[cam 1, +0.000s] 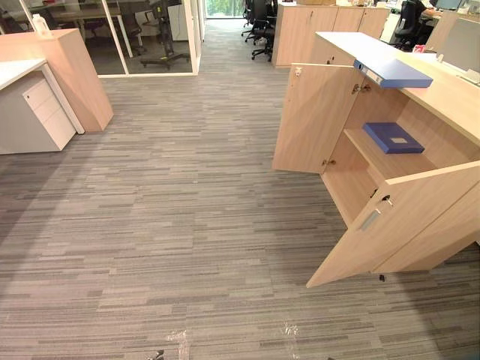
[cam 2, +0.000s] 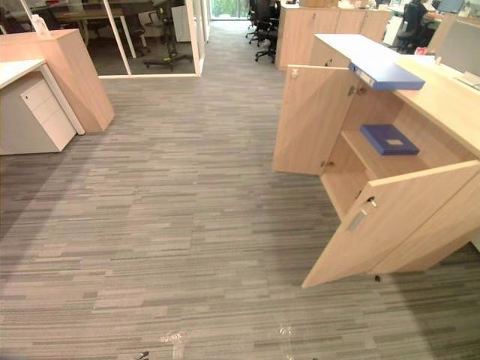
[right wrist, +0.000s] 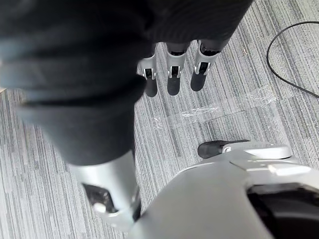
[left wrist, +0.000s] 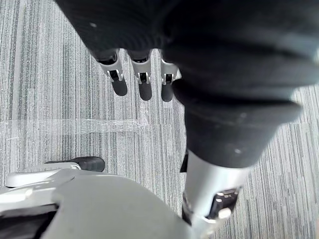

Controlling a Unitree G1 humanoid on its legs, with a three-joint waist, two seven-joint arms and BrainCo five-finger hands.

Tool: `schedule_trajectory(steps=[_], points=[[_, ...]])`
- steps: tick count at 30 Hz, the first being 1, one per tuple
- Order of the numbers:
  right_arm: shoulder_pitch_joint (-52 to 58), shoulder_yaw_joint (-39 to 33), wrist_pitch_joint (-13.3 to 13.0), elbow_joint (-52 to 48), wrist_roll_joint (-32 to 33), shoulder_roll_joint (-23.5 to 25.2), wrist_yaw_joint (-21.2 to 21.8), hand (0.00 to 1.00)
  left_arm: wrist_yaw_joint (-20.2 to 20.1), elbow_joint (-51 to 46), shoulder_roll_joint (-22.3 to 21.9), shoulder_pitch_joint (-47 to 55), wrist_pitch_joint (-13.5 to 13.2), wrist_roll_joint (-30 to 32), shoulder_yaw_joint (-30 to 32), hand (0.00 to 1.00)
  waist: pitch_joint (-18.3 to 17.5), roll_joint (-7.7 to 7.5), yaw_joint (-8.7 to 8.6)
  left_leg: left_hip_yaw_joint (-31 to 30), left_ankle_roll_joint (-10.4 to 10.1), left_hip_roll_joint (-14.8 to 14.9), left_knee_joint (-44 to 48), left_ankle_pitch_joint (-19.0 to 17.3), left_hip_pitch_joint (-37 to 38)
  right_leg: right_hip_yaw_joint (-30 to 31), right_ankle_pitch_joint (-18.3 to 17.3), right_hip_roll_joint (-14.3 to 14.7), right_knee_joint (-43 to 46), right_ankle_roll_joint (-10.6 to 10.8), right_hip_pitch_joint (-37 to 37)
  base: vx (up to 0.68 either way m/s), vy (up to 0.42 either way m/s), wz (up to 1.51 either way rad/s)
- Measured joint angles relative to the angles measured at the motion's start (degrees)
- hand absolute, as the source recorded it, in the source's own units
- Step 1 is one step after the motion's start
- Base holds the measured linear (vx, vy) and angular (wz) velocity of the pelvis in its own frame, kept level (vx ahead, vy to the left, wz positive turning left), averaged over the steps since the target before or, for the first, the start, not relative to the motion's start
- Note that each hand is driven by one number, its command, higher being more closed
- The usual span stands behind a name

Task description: Walk over to the cabinet, pick up the folder, carry it to the office cabinet, place the folder inside the office cabinet, then close the office cabinet door

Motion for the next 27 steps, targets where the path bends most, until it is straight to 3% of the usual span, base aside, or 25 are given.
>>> schedule_trajectory(steps=[4, 24, 27], points=[[-0.63, -1.45, 0.00, 0.99, 0.00, 0.20, 0.08, 0.00, -0.87, 0.28, 0.05, 0.03, -0.12, -3.02, -0.09, 0.00, 0.19, -0.10, 0.19, 0.03, -0.14, 0.07, -0.33, -0.09, 0.18, -0.01, 0.02, 0.08, -0.62, 0.07, 0.30, 0.00, 0.000, 0.00], [-0.78, -1.61, -0.03, 0.99, 0.01, 0.27, 0.22, 0.00, -1.08, 0.67, 0.05, -0.34, -0.67, -4.01, 0.20, 0.00, 1.72, -0.51, 0.90, -0.11, -0.80, 0.87, -0.07, -0.44, 1.64, -0.45, -0.06, 0.83, -1.18, 0.19, 2.21, 0.00, 0.001, 0.00], [-1.72, -1.69, -0.02, 0.96, 0.14, 0.71, 0.33, 0.00, -1.50, 0.69, -0.59, -1.22, -0.53, -8.08, 4.40, 0.00, 3.61, -1.35, 0.90, -0.74, -2.16, 1.87, 12.53, -5.86, -4.44, -2.47, -1.27, 1.09, -0.31, -0.32, 2.53, -0.04, -0.001, 0.20]])
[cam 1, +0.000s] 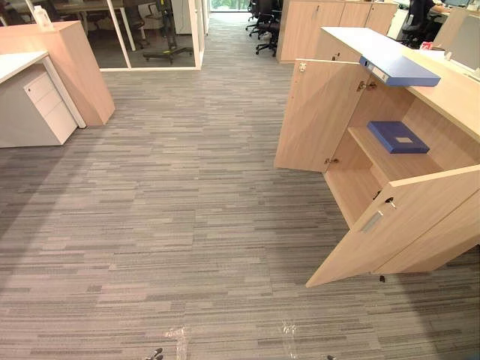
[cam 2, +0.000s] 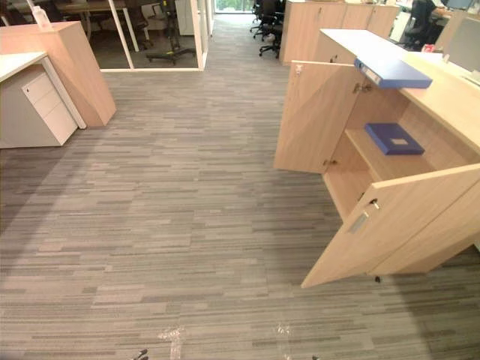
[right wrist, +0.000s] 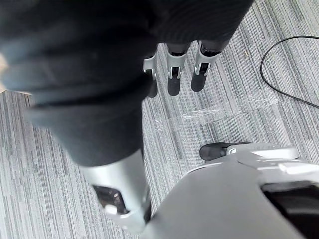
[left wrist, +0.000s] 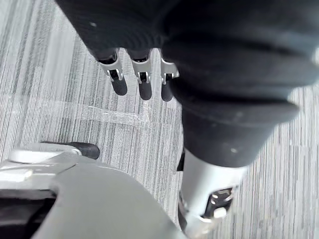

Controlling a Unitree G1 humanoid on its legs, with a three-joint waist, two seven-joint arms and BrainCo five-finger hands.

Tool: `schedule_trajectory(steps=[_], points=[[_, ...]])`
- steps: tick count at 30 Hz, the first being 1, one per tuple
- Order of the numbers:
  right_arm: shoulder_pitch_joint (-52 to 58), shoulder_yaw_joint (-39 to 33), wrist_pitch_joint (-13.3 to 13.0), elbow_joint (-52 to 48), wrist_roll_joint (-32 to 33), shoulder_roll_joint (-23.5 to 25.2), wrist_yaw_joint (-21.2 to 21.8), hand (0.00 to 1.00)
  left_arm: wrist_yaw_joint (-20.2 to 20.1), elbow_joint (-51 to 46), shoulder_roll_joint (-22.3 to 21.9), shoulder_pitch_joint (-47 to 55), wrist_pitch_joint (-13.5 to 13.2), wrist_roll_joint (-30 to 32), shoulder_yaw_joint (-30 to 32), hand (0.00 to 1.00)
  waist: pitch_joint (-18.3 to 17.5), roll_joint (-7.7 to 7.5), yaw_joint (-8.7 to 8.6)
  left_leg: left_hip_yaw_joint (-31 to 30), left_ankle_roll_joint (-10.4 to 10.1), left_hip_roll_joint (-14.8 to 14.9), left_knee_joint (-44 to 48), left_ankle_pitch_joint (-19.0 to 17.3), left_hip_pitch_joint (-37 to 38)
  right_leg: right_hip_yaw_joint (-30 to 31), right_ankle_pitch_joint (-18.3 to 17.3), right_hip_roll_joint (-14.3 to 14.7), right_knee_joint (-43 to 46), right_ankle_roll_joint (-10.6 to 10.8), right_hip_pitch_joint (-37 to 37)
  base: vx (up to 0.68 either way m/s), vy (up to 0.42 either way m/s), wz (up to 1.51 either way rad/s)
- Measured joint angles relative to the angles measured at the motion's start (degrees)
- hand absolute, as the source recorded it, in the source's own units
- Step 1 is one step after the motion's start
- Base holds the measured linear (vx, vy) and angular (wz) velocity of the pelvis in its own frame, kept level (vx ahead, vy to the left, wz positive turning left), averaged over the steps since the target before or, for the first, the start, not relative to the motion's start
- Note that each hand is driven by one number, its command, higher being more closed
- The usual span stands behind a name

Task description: Walk over to the cabinet, pick up the folder, carry it to the office cabinet, place the folder inside the office cabinet, then close the office cabinet door

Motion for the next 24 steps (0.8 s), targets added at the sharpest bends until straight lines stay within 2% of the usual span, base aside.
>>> schedule_trajectory(steps=[1, 2, 3, 5, 6, 7, 9, 10, 12, 13, 14, 16, 17, 18, 19, 21, 22, 23, 24], points=[[-0.46, 0.01, 0.00, -0.16, 0.08, 0.01, 0.09, 0.00, -0.05, -0.94, -0.55, -0.11, 0.08, -1.23, 1.70, 0.00, 1.33, 0.29, 0.04, 0.65, -0.67, 1.02, 5.91, -1.98, -2.24, -1.04, -1.07, 0.41, 0.65, -0.91, -0.07, -0.14, -0.010, 0.29], [-0.48, 0.37, 0.04, -1.10, 0.12, 0.18, 0.10, 0.00, -0.11, -2.76, -1.17, -0.31, 0.12, -2.80, 4.02, 0.00, 2.61, -0.26, 0.30, 1.68, -1.12, 2.17, 15.83, -2.94, -6.92, -2.13, -1.76, 0.69, 1.78, -1.63, -0.19, -0.17, -0.024, 0.19], [-0.83, 0.89, 0.14, -2.07, 0.09, 0.36, 0.13, 0.00, -0.14, -4.77, -1.92, -0.26, 0.09, -4.55, 6.40, 0.00, 4.03, -0.22, 1.48, 4.18, -0.04, 4.55, 28.30, -2.22, -13.25, -2.25, -2.59, 0.86, 3.75, -2.29, -0.44, -0.12, -0.023, 0.08], [-0.87, 0.87, 0.21, -2.29, 0.10, 0.33, 0.13, 0.00, 0.00, -5.51, -2.62, -0.12, 0.06, -5.28, 6.95, 0.00, 4.45, -0.61, 1.98, 6.12, 1.21, 7.32, 33.56, -4.02, -16.75, -1.93, -3.53, 0.65, 5.15, -2.18, -0.34, 0.00, -0.015, -0.03], [-1.01, 0.86, 0.22, -2.45, 0.10, 0.31, 0.13, 0.00, 0.14, -6.04, -2.76, 0.01, 0.05, -5.12, 6.97, 0.00, 4.29, -0.71, 2.10, 7.30, 0.86, 9.12, 30.80, -4.50, -18.07, -1.38, -3.83, -0.14, 5.53, -1.75, -0.36, 0.03, 0.005, -0.05], [-1.08, 0.86, 0.22, -2.48, 0.11, 0.31, 0.13, 0.00, 0.14, -6.11, -2.76, 0.02, 0.04, -5.12, 6.98, 0.00, 4.30, -0.75, 2.12, 7.24, 0.85, 9.21, 29.74, -4.49, -18.11, -1.19, -3.91, -0.35, 5.56, -1.63, -0.39, 0.05, 0.065, -0.15], [-1.06, 0.76, 0.23, -3.27, 0.20, 0.34, 0.13, 0.00, 0.23, -6.44, -2.88, 0.03, 0.05, -4.33, 7.02, 0.00, 4.24, -0.80, 2.09, 6.83, -0.26, 8.99, 16.44, -3.43, -17.48, 0.24, -4.57, -2.77, 5.58, -0.59, -0.95, 0.13, 0.209, -0.20], [-1.02, 0.76, 0.23, -3.33, 0.25, 0.31, 0.13, 0.00, 0.26, -6.48, -2.97, 0.01, 0.05, -4.27, 7.11, 0.00, 4.17, -0.70, 2.04, 6.84, -0.72, 8.90, 13.07, -2.95, -17.41, 0.51, -4.85, -3.42, 5.56, -0.15, -0.94, 0.22, 0.308, -0.13], [-0.71, 0.77, 0.25, -3.35, 0.43, -0.20, 0.09, 0.00, 0.68, -6.58, -3.72, 0.08, 0.09, -4.10, 7.61, 0.00, 3.83, 0.20, 1.96, 6.90, -2.44, 9.11, 0.64, 1.00, -16.29, 1.55, -6.60, -6.20, 6.69, 2.70, -1.53, 0.23, 0.330, -0.11], [-0.49, 0.65, 0.25, -3.33, 0.57, -0.25, 0.05, 0.00, 0.75, -6.54, -3.89, 0.10, 0.10, -4.12, 7.97, 0.00, 3.55, 0.60, 1.96, 7.93, -3.68, 8.90, 0.06, 3.62, -15.50, 2.19, -7.25, -6.95, 7.24, 3.79, -1.72, 0.24, 0.382, -0.19], [0.03, 0.30, 0.26, -3.23, 1.07, -0.30, 0.01, 0.00, 0.75, -6.63, -3.90, 0.15, 0.00, -4.27, 8.08, 0.00, 3.24, 0.24, 2.29, 9.56, -2.70, 7.53, 0.37, 6.21, -14.67, 2.57, -8.14, -9.00, 7.09, 5.24, -0.87, 0.21, 0.318, -0.19], [-0.15, -0.39, 0.31, -3.31, 0.97, 0.20, 0.18, 0.00, 0.78, -6.64, -3.44, 0.44, 0.00, -3.89, 8.01, 0.00, 2.10, -0.25, 2.28, 12.49, -2.16, 5.88, 2.49, 5.98, -14.49, 2.46, -8.48, -11.88, 9.94, 6.30, -0.68, 0.37, 0.374, -0.32], [-0.15, -0.95, 0.35, -3.33, 0.21, 0.40, 0.35, 0.00, 0.78, -6.57, -3.21, 0.41, 0.00, -1.93, 7.83, 0.00, 1.39, -0.84, 2.28, 14.13, -0.40, 4.58, 3.32, 4.90, -13.17, 2.57, -9.23, -13.81, 12.85, 7.36, -0.88, 0.37, 0.306, -0.37], [-0.14, -1.48, 0.42, -3.26, -0.31, 0.48, 0.43, 0.00, 0.80, -6.56, -2.95, 0.40, -0.02, -0.97, 7.21, 0.00, 1.09, -0.86, 2.39, 14.96, 0.39, 3.92, 3.22, 4.40, -12.13, 2.85, -9.55, -14.74, 14.44, 7.85, -1.07, 0.39, 0.359, -0.47], [0.05, -2.74, 0.58, -3.04, -0.48, 0.45, 0.73, 0.00, 0.81, -6.11, -1.61, 0.47, -0.12, 2.94, 3.46, 0.00, -0.12, -0.58, 2.26, 16.32, 1.75, 2.05, 2.10, 2.87, -9.06, 4.00, -9.64, -16.47, 19.62, 8.19, -2.63, 0.22, 0.235, -0.50], [0.16, -5.02, 0.58, -2.39, -0.37, 0.61, 1.14, 0.00, 0.66, -4.40, 0.07, 0.28, -0.36, 5.67, -1.01, 0.00, -2.47, -0.78, 2.16, 16.01, 1.94, -1.00, -1.80, 2.05, -5.64, 7.08, -9.08, -18.18, 29.44, 8.63, -7.58, 0.31, 0.304, -0.63], [-0.01, -5.84, 0.53, -2.40, -0.12, 0.68, 1.24, 0.00, 0.55, -4.07, 0.61, 0.02, -0.35, 5.94, -2.23, 0.00, -2.40, -0.88, 1.80, 16.02, 2.22, -2.03, -3.14, 2.17, -3.79, 7.14, -8.56, -19.00, 34.47, 8.09, -9.62, 0.39, 0.333, -0.52], [0.09, -8.38, 0.43, -2.33, 1.43, 1.41, 1.28, 0.00, 0.44, -3.73, 1.43, -0.29, -0.36, 5.86, -4.09, 0.00, -2.00, -1.30, 0.98, 16.33, 3.57, -3.97, -5.67, 2.51, 1.03, 6.37, -4.90, -21.53, 47.32, 4.75, -14.28, 0.32, 0.237, -0.25], [0.39, -8.79, 0.25, -2.39, 3.12, 1.66, 1.28, 0.00, 0.42, -3.35, 1.69, -0.46, -0.34, 5.51, -4.81, 0.00, -1.91, -1.05, 0.28, 16.32, 4.61, -4.38, -6.12, 2.56, 3.04, 5.19, -2.67, -22.77, 51.56, 2.73, -15.30, 0.38, 0.225, 0.04]])
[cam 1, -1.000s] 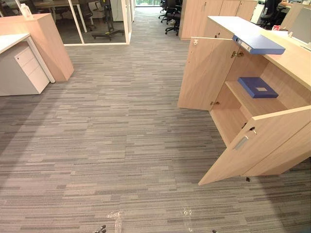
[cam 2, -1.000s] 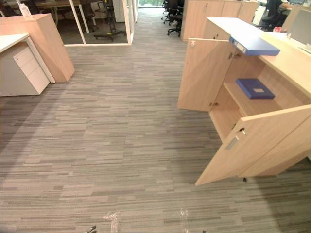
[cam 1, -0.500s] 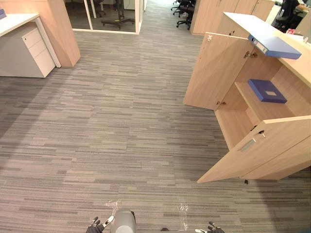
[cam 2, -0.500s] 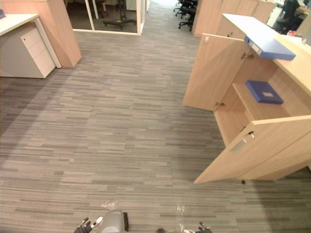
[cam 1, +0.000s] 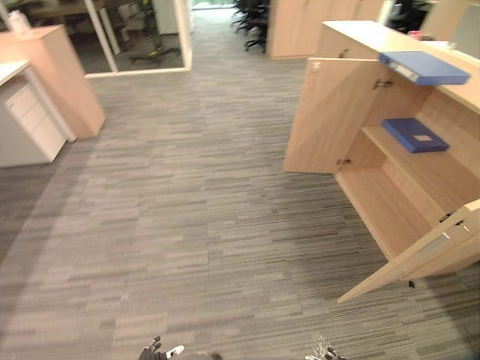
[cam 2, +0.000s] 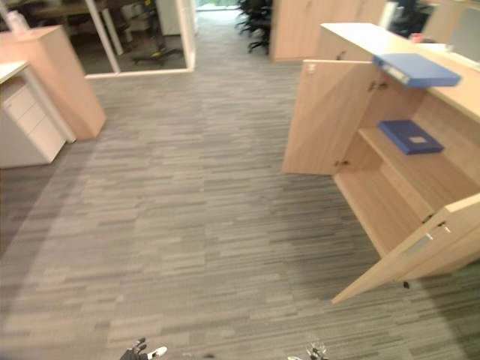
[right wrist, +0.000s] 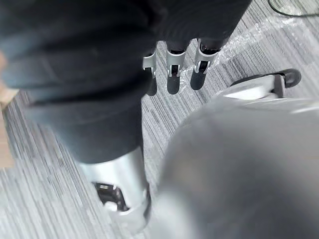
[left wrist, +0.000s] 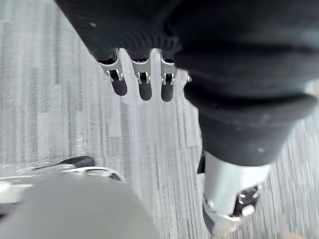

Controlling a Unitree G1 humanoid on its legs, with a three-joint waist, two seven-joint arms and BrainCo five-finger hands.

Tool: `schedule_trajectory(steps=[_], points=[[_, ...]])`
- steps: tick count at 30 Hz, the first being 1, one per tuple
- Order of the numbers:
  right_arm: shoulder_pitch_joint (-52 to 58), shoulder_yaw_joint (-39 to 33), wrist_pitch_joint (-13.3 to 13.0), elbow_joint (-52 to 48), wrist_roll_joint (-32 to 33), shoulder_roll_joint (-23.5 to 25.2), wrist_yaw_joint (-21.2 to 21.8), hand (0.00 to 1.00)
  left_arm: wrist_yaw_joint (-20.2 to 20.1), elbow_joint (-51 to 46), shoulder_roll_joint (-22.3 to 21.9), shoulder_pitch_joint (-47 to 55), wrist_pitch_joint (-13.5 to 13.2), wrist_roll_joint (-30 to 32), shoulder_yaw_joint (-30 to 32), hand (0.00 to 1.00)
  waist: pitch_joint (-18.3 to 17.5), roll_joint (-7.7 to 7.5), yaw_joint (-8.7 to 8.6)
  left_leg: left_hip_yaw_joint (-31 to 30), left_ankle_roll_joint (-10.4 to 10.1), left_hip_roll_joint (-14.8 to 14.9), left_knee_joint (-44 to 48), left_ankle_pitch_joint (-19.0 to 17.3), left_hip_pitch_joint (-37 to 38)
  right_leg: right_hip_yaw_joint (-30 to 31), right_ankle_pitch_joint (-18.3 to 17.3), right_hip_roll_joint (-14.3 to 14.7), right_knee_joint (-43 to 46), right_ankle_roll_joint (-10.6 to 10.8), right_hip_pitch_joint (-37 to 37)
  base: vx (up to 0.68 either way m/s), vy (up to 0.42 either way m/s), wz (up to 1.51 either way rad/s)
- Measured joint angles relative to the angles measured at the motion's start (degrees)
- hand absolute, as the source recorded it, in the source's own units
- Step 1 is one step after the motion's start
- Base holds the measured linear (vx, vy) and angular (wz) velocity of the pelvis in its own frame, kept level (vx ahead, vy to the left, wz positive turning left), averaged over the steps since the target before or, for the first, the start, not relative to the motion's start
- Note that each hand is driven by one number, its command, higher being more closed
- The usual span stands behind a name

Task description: Walk over to the cabinet, pick up the folder, carry it to the office cabinet, place the folder inside the office cabinet, then close the office cabinet door

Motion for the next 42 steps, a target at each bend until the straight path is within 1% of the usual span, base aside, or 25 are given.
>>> schedule_trajectory(steps=[2, 4, 5, 8, 9, 10, 11, 12, 13, 15, 16, 18, 20, 24, 27, 28, 29, 30, 31, 34, 36, 38, 39, 40, 42], points=[[0.60, 0.01, 0.01, 0.03, 3.92, 0.24, 0.04, 0.00, -0.05, 0.40, 0.04, -0.76, -0.02, -1.25, -0.51, 0.00, 0.55, 0.24, -1.88, -1.10, 1.09, 0.01, -1.10, -1.40, 5.24, -7.15, -1.80, -2.58, 10.67, -1.36, -2.52, 0.32, 0.069, 0.20], [0.53, 0.00, -0.13, -0.45, 4.22, 0.39, -0.02, 0.00, -0.34, 0.64, -0.46, -2.08, -0.12, -1.71, -0.47, 0.00, 1.62, 1.01, -2.07, -1.62, 0.97, 1.78, -2.50, -1.50, 8.31, -13.49, -8.15, -0.02, 9.11, -0.87, -4.35, 0.33, -0.053, 0.11], [0.13, 0.07, -0.22, -0.84, 4.18, 0.64, -0.03, 0.00, -0.84, 1.68, -0.48, -3.20, -0.26, -1.85, -0.31, 0.00, 3.02, 1.25, -2.19, -1.89, 0.88, 4.03, -2.72, -1.54, 9.30, -17.83, -10.28, 3.58, 0.75, -0.42, -5.25, 0.20, -0.105, 0.17], [-0.76, 0.01, -0.21, -0.63, 4.11, 1.37, -0.30, 0.00, -1.45, 2.08, -0.64, -3.59, -0.30, -1.99, 0.53, 0.00, 3.54, 1.31, -2.17, -2.76, -1.85, 6.39, -3.62, -3.19, 9.90, -19.23, -8.19, 7.59, -19.30, 0.41, -5.53, 0.21, -0.197, 0.29], [-1.56, -0.05, 0.30, 0.93, 3.99, 1.09, -1.50, 0.00, -1.57, 2.13, -0.79, -3.54, -0.24, -2.12, 1.95, 0.00, 3.91, 0.92, -1.75, -2.88, -3.49, 6.28, -4.22, -4.25, 11.82, -19.13, -4.59, 7.52, -28.04, 0.17, -4.80, 0.25, -0.279, 0.13], [-1.64, -0.02, 0.64, 0.99, 4.00, 1.03, -1.62, 0.00, -1.59, 2.09, -0.98, -3.28, -0.23, -1.99, 2.93, 0.00, 3.94, 0.86, -1.74, -2.98, -4.23, 6.30, -4.05, -5.03, 12.63, -19.24, -2.48, 7.37, -29.95, -0.19, -4.31, 0.35, -0.380, 0.13], [-3.44, -0.31, 1.58, 3.25, 3.96, 0.11, -1.68, 0.00, -1.59, 2.11, -1.63, -2.04, -0.11, -1.77, 4.34, 0.00, 3.87, 1.20, -1.69, -4.31, -5.26, 7.40, -2.72, -7.60, 13.43, -19.53, 3.00, 7.77, -29.39, -0.80, -3.20, 0.28, -0.286, 0.12], [-4.99, -0.59, 2.36, 5.12, 3.76, -1.34, -1.75, 0.00, -1.64, 2.13, -2.60, -1.82, 0.00, -1.42, 5.14, 0.00, 3.77, 2.15, -1.62, -4.62, -5.77, 8.92, -1.80, -8.81, 13.38, -20.56, 1.71, 8.91, -28.36, -1.45, -3.11, 0.39, -0.360, 0.15], [-5.17, -0.68, 3.66, 4.37, 4.89, -3.06, -1.28, 0.00, -2.12, 2.02, -4.77, -1.70, 0.40, -0.78, 8.10, 0.00, 3.01, 5.11, -1.54, -4.20, -6.15, 12.30, -0.67, -10.00, 13.36, -22.54, -0.83, 12.05, -28.18, -1.66, -3.25, 0.45, -0.333, 0.19], [-4.85, -0.25, 3.18, 2.34, 8.44, -2.06, -0.18, 0.00, -2.11, 2.13, -5.79, -1.62, 0.88, -0.94, 12.12, 0.00, 2.62, 5.70, -1.86, -5.94, -7.70, 16.21, 9.78, -9.47, 9.08, -25.13, -3.38, 14.54, -28.52, -2.94, -1.31, 0.52, -0.395, 0.23], [-4.96, 0.92, 2.74, 1.19, 9.78, -1.50, -0.13, 0.00, -2.09, 2.00, -5.66, -1.30, 1.32, -1.84, 14.99, 0.00, 2.81, 5.24, -1.49, -7.72, -5.53, 20.45, 26.21, -7.50, 2.28, -25.01, -4.53, 17.45, -31.23, -3.91, 2.37, 0.48, -0.386, -0.03], [-5.50, 7.47, 2.61, 0.74, 10.25, -1.80, -0.52, 0.00, -2.05, 2.13, -5.45, -0.85, 2.31, -3.81, 16.13, 0.00, 3.33, 4.51, -0.93, -9.98, -4.73, 24.50, 44.26, -3.78, -4.72, -22.82, -4.82, 21.79, -34.78, -6.56, 6.71, 0.44, -0.312, -0.51], [-7.38, 12.10, 2.50, 1.17, 10.07, -0.50, 0.28, 0.00, -2.02, 2.07, -4.30, -0.94, 2.86, -4.77, 16.34, 0.00, 3.93, 2.57, 0.16, -10.03, -4.98, 24.03, 54.28, -6.43, -10.18, -19.33, -5.69, 24.38, -37.66, -8.12, 11.54, 0.45, -0.223, -0.86], [-10.61, 14.41, 3.12, 2.91, 9.88, -0.38, 1.26, 0.00, -1.24, 1.42, -3.43, -2.55, 2.80, -4.65, 16.20, 0.00, 4.61, 0.25, 1.69, -9.22, -5.53, 17.24, 43.42, -9.97, -17.43, -13.53, -5.62, 24.82, -42.20, -7.86, 17.14, 0.40, -0.081, -0.87], [-11.73, 16.40, 3.29, 2.90, 9.40, -0.39, 1.14, 0.00, -0.12, 1.44, -3.27, -3.80, 2.69, -4.65, 16.23, 0.00, 5.10, 0.01, 1.82, -17.61, -6.84, 11.61, 18.33, -7.94, -20.69, -8.98, -6.82, 24.31, -44.63, -5.74, 20.23, 0.39, 0.120, -0.68], [-11.79, 16.44, 3.29, 2.91, 9.24, -0.29, 1.12, 0.00, 0.10, 1.44, -3.23, -3.92, 2.63, -4.65, 16.23, 0.00, 5.37, -0.02, 1.97, -20.06, -7.19, 10.66, 14.29, -5.50, -20.62, -8.11, -7.29, 24.00, -44.81, -5.27, 20.55, 0.37, 0.205, -0.79], [-11.66, 17.99, 3.27, 3.15, 8.93, -0.06, 0.94, 0.00, 0.35, 1.44, -3.03, -3.80, 2.51, -4.95, 16.29, 0.00, 5.01, -0.40, 2.89, -23.91, -8.71, 8.56, 9.30, 1.44, -18.79, -5.42, -9.10, 22.57, -44.16, -3.60, 20.74, 0.40, 0.237, -0.76], [-11.84, 18.31, 3.25, 3.13, 8.89, 0.20, 0.96, 0.00, 0.41, 1.46, -2.80, -3.72, 2.40, -5.05, 16.40, 0.00, 5.06, -0.47, 3.06, -25.38, -8.41, 7.05, 8.74, 4.95, -17.77, -4.39, -10.32, 21.61, -42.92, -2.68, 20.62, 0.42, 0.250, -0.76], [-12.33, 18.24, 3.27, 3.17, 8.77, 0.49, 0.96, 0.00, 0.49, 1.53, -2.54, -3.69, 2.28, -5.16, 16.48, 0.00, 5.52, -0.76, 3.10, -25.48, -7.67, 6.43, 10.14, 5.60, -17.75, -3.77, -11.28, 20.98, -41.93, -2.06, 20.61, 0.46, 0.269, -0.59], [-12.62, 18.03, 3.17, 3.60, 7.83, 1.42, 1.23, 0.00, 1.29, 1.71, -1.78, -3.16, 2.14, -5.15, 18.91, 0.00, 5.85, -1.59, 4.14, -19.61, -4.55, 5.56, 16.25, 0.17, -14.96, -0.63, -13.10, 17.47, -33.52, -0.27, 20.11, 0.36, 0.256, -0.79], [-10.94, 16.19, 2.00, 3.72, 7.81, 1.30, 1.84, 0.00, 1.55, 2.93, -1.31, -2.66, 1.98, -5.10, 18.80, 0.00, 5.90, -1.59, 4.15, -15.74, -2.64, 4.56, 13.92, -1.58, -9.61, 0.15, -13.51, 14.58, -17.77, -0.26, 14.41, 0.29, 0.336, -0.92], [-6.83, 10.76, 1.46, 2.79, 5.98, 0.51, 1.63, 0.00, 1.49, 3.11, -1.17, -1.09, 1.88, -5.20, 18.14, 0.00, 6.10, -2.21, 3.90, -10.93, -0.17, 1.41, 10.01, -3.19, -2.26, -7.20, -9.02, 5.74, 1.94, -6.81, 7.87, 0.25, 0.355, -0.80], [-6.36, 10.81, 1.16, 2.48, 5.39, -0.62, 1.45, 0.00, 1.48, 3.14, -1.15, -0.63, 1.87, -5.07, 17.77, 0.00, 6.07, -2.22, 2.96, -9.70, 0.41, 0.88, 8.83, -3.69, -0.12, -12.43, -7.72, 2.29, 4.59, -8.05, 7.72, 0.16, 0.197, -0.65], [-6.31, 10.77, 1.13, 2.52, 5.21, -1.07, 1.28, 0.00, 1.48, 3.17, -1.17, -0.33, 1.82, -4.97, 17.66, 0.00, 6.07, -2.11, 2.67, -8.92, 0.65, 0.81, 7.76, -3.83, 1.25, -14.92, -7.96, 0.83, 5.21, -7.85, 7.84, 0.16, 0.154, -0.66], [-6.16, 10.64, 1.05, 2.57, 4.56, -1.09, 1.07, 0.00, 1.47, 3.75, -0.41, -0.62, 1.59, -4.73, 17.46, 0.00, 6.03, -1.86, 2.21, -7.41, 0.54, 2.13, 5.20, -4.15, 3.62, -21.46, -11.79, 0.71, 2.40, -3.72, 7.01, 0.20, 0.120, -0.66]])
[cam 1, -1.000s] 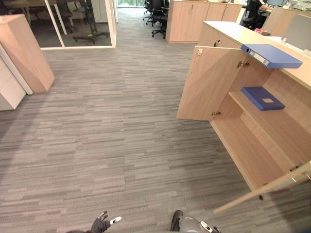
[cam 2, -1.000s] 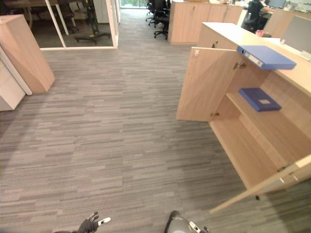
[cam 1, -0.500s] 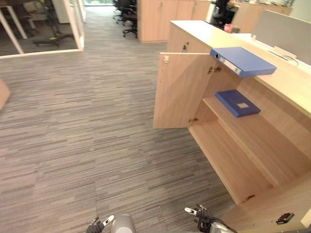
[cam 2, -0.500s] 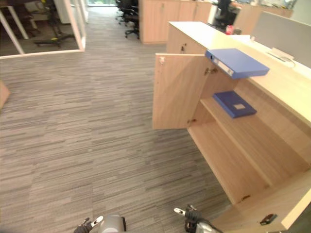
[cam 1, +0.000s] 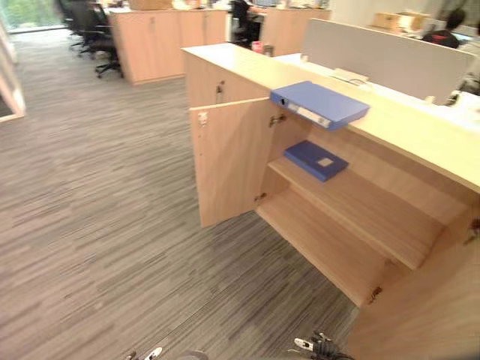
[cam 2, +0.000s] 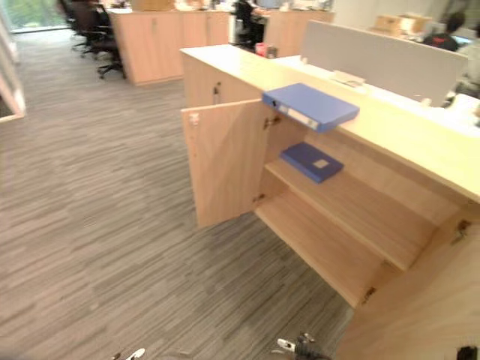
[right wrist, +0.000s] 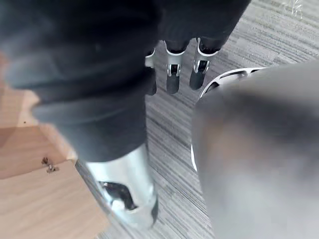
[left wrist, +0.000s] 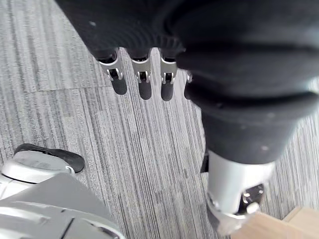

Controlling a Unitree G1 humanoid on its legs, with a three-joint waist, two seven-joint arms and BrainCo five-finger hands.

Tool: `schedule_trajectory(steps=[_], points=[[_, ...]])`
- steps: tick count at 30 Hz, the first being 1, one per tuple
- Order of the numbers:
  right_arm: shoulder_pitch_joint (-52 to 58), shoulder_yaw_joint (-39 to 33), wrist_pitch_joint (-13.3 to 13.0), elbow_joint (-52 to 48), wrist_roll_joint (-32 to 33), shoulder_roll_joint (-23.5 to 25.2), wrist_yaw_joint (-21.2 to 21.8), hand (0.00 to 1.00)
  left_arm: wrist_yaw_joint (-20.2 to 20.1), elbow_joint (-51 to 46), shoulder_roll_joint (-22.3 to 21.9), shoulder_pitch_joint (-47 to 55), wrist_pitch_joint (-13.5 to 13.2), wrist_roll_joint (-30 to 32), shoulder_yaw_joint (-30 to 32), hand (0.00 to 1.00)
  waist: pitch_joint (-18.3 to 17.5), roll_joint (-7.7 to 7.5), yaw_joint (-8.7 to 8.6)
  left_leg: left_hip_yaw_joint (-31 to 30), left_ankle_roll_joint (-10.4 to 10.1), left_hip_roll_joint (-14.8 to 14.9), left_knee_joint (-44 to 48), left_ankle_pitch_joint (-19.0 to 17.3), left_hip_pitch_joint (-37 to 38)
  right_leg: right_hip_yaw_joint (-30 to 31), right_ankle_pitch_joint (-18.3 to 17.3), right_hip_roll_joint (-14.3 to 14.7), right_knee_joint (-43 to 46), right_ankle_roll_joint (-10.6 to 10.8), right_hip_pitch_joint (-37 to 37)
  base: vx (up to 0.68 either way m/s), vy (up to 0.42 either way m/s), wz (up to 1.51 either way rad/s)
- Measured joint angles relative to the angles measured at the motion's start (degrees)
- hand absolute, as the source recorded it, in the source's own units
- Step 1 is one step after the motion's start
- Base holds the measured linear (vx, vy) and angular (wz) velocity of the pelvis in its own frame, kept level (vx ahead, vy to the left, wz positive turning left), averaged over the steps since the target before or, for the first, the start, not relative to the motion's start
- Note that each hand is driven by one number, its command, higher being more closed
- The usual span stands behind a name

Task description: Walk over to the cabinet, pick up the folder, carry it to the office cabinet, place the folder inside the office cabinet, then close the office cabinet door

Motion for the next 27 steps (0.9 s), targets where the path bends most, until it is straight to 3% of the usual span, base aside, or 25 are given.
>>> schedule_trajectory(steps=[1, 4, 7, 8, 9, 12, 13, 14, 16, 17, 19, 20, 21, 24, 25, 27], points=[[-0.40, -0.01, 0.01, -0.05, 0.00, -0.04, 0.01, 0.00, -0.01, 0.02, 0.27, -0.28, -0.02, 0.09, -0.17, 0.00, 0.12, 0.25, -0.57, 1.10, -0.50, 1.66, -0.10, -0.34, 0.00, -2.36, -1.90, 1.95, -3.96, 1.91, -0.97, 0.16, 0.031, -0.47], [-0.69, -0.05, 0.02, 0.02, -0.10, -0.27, -0.01, 0.00, -0.02, 0.81, 0.20, -0.81, -0.01, 0.44, -1.27, 0.00, 0.53, 1.01, -1.00, 4.00, -1.84, 4.89, -1.65, -1.01, 2.24, -7.08, -2.46, 5.78, -16.15, 2.82, -2.70, 0.15, -0.045, -0.48], [-0.24, -2.74, -0.11, 0.04, -0.50, 0.00, 0.01, 0.00, -0.05, 1.16, -0.85, -1.00, -0.01, 1.61, -1.49, 0.00, 0.62, 1.25, -1.39, 6.55, -4.45, 6.40, -3.08, -2.25, 4.62, -8.47, 4.32, 8.14, -29.58, 1.87, -3.84, 0.20, -0.120, -0.33], [0.58, -4.48, -0.10, 0.26, -1.22, -0.09, 0.01, 0.00, -0.06, 1.11, -1.50, -1.21, -0.05, 1.91, -1.55, 0.00, 0.39, 1.53, -2.06, 6.23, -5.69, 6.94, -3.19, -3.01, 5.34, -8.41, 9.37, 8.85, -30.90, 1.02, -3.49, 0.29, -0.197, -0.07], [1.42, -6.03, -0.05, 0.91, -1.26, -0.66, 0.02, 0.00, -0.05, 1.11, -2.48, -1.09, -0.10, 2.08, -1.47, 0.00, -0.35, 2.98, -2.67, 6.27, -6.72, 8.69, -3.85, -3.36, 5.77, -8.52, 8.98, 10.94, -31.13, 0.69, -3.49, 0.31, -0.215, -0.06], [2.36, -9.14, 0.05, 1.23, -1.12, -0.12, -0.04, 0.00, -0.05, 1.09, -3.40, -1.34, -0.14, 2.07, -0.97, 0.00, -1.27, 3.84, -3.14, 7.05, -8.30, 11.74, -2.83, -3.47, 5.79, -8.57, 5.67, 14.69, -31.68, 0.14, -3.39, 0.33, -0.261, -0.20], [2.92, -10.71, 0.09, 1.26, -1.12, 0.65, -0.06, 0.00, -0.06, 1.03, -3.53, -1.41, -0.12, 1.99, -0.41, 0.00, -1.42, 3.58, -3.41, 6.62, -8.72, 13.83, 3.25, -3.76, 4.12, -8.50, 5.07, 16.55, -33.44, -0.26, -2.00, 0.36, -0.360, -0.26], [4.18, -11.19, 0.08, 0.95, -1.09, 1.14, -0.11, 0.00, -0.04, 0.15, -3.85, -1.46, -0.08, 1.34, 1.51, 0.00, -1.84, 3.31, -3.80, 4.94, -8.69, 16.88, 15.35, -4.24, -0.53, -8.11, 4.87, 18.75, -36.30, -0.55, 0.55, 0.43, -0.415, -0.31], [4.88, -11.16, 0.25, 1.17, -0.93, 0.76, -0.20, 0.00, 0.00, -1.83, -4.75, -0.83, -0.11, -0.04, 3.02, 0.00, -1.96, 3.61, -3.34, 1.73, -6.22, 22.32, 39.45, -3.35, -9.88, -5.46, 4.80, 23.12, -39.96, -2.15, 5.11, 0.42, -0.274, -0.67], [4.51, -11.00, 0.24, 1.20, -0.95, 0.92, -0.25, 0.00, 0.02, -2.24, -4.74, -0.71, -0.08, -0.28, 2.95, 0.00, -1.93, 3.63, -2.83, 0.47, -6.27, 22.99, 46.20, -3.78, -12.89, -3.57, 4.53, 24.41, -40.96, -2.59, 7.59, 0.36, -0.102, -0.92], [4.19, -10.90, 0.22, 1.60, -0.94, 0.82, -0.34, 0.00, 0.15, -2.33, -4.65, -0.70, -0.10, -0.48, 2.87, 0.00, -1.60, 2.90, -2.16, -0.11, -6.58, 21.94, 47.64, -4.48, -15.06, -1.08, 4.51, 24.87, -41.90, -2.66, 9.69, 0.33, -0.019, -0.87], [2.94, -9.99, 0.26, 2.81, -0.94, 0.54, -0.59, 0.00, 0.55, -2.61, -4.58, -1.06, -0.20, -0.47, 2.25, 0.00, -1.02, 2.69, -1.44, -1.40, -7.11, 19.21, 45.48, -6.20, -17.64, 2.05, 4.52, 24.67, -42.68, -2.66, 11.65, 0.33, 0.033, -1.00], [2.34, -9.99, 0.22, 3.06, -0.91, 0.53, -0.64, 0.00, 0.74, -2.83, -4.60, -1.37, -0.28, -0.49, 1.63, 0.00, -0.64, 2.73, -1.27, -2.11, -6.95, 18.40, 43.62, -6.70, -18.42, 3.19, 4.52, 24.50, -42.67, -2.66, 12.29, 0.34, 0.101, -1.21], [0.57, -6.71, 0.02, 3.15, -0.88, 0.35, -1.21, 0.00, 1.37, -3.43, -4.46, -1.61, -1.12, -1.72, 0.19, 0.00, 0.06, 2.22, -0.75, -9.89, -7.22, 13.53, 26.95, -7.53, -20.06, 8.20, 3.86, 22.81, -43.31, -1.39, 14.01, 0.18, 0.187, -0.99], [0.49, -5.33, -0.09, 2.81, -0.83, 0.04, -1.30, 0.00, 1.51, -3.41, -4.42, -1.90, -1.17, -2.46, -0.13, 0.00, 0.10, 2.25, -0.89, -14.30, -7.88, 11.76, 19.94, -6.69, -19.80, 9.35, 3.41, 22.16, -42.98, -0.52, 13.92, 0.19, 0.300, -0.64], [1.07, -2.60, -0.22, 2.36, -0.83, -0.67, -1.53, 0.00, 1.91, -3.37, -4.15, -1.84, -1.62, -3.35, -1.55, 0.00, -0.46, 2.60, -0.77, -20.34, -10.12, 8.02, 12.35, 3.90, -17.58, 12.43, 1.71, 20.12, -41.27, 2.49, 13.70, 0.28, 0.396, -0.60]])
